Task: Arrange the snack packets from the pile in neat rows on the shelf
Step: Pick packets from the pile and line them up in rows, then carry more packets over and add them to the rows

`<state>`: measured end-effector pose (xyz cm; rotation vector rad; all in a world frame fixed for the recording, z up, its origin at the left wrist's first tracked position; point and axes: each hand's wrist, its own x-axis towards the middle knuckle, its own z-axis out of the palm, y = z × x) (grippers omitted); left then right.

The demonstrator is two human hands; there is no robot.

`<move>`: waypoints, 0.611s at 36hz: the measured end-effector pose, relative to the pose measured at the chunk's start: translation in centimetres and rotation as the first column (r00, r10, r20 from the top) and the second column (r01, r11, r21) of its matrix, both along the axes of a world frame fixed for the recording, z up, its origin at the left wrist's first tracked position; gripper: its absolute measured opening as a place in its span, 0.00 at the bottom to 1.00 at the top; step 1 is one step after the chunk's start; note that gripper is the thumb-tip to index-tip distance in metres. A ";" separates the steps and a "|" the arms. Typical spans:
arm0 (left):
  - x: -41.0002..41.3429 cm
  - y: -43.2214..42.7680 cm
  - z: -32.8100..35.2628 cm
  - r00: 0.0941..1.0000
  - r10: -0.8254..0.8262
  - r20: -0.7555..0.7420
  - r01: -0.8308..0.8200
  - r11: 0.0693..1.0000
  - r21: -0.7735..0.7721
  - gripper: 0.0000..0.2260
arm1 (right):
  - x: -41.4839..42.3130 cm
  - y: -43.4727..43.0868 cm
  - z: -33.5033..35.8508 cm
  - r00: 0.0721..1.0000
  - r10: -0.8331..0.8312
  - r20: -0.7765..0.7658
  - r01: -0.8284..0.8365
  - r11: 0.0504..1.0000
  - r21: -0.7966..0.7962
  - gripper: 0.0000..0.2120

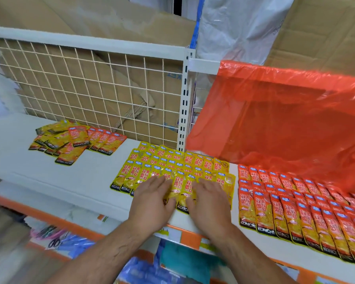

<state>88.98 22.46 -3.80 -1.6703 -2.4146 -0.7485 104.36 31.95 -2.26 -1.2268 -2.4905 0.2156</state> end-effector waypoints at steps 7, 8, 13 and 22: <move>-1.6 -4.5 0.3 0.992 0.128 -0.007 -0.128 0.991 -0.026 0.25 | -2.2 -2.4 -0.7 0.979 0.202 0.026 -0.202 0.979 -0.022 0.30; -1.9 -5.2 0.3 0.989 0.145 -0.004 -0.145 0.989 -0.038 0.25 | -2.6 -2.8 -0.7 0.973 0.227 0.032 -0.226 0.973 -0.039 0.30; -4.5 -8.6 0.5 0.970 0.238 0.052 -0.233 0.968 -0.090 0.27 | -6.1 -5.5 -0.1 0.940 0.335 0.055 -0.327 0.937 -0.122 0.31; -13.4 -14.9 0.7 0.949 0.290 0.126 -0.279 0.955 -0.098 0.32 | -16.0 -11.2 1.1 0.915 0.395 0.086 -0.388 0.918 -0.086 0.30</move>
